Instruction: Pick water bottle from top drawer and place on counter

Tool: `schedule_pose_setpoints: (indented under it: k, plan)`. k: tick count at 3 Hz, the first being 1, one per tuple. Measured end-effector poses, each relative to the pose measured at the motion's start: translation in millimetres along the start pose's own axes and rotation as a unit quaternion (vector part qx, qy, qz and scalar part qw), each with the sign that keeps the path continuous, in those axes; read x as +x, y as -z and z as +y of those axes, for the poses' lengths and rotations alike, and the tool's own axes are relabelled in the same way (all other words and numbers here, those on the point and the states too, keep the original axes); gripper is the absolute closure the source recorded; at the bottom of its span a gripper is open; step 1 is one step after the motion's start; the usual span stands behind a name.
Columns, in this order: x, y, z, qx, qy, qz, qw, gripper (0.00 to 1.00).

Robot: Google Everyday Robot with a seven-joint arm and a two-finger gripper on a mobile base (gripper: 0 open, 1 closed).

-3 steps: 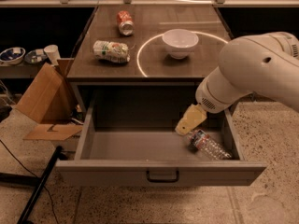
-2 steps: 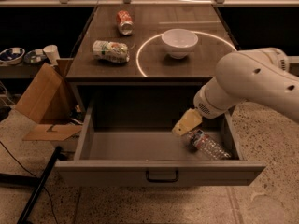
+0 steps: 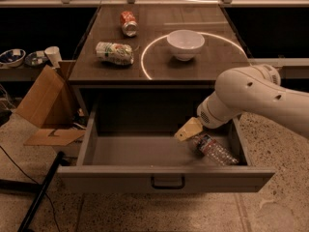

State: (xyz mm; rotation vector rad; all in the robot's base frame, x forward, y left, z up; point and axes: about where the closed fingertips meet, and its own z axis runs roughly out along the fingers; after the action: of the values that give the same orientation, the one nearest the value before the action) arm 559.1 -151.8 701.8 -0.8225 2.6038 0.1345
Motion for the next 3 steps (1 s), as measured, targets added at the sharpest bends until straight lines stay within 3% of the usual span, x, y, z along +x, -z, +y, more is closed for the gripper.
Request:
schedule_pose_setpoints:
  k: [1, 3]
  plan:
    - [2, -29, 1, -0.006, -0.014, 0.006, 0.9999, 0.0]
    - [13, -79, 3, -0.019, -0.007, 0.003, 0.9998, 0.0]
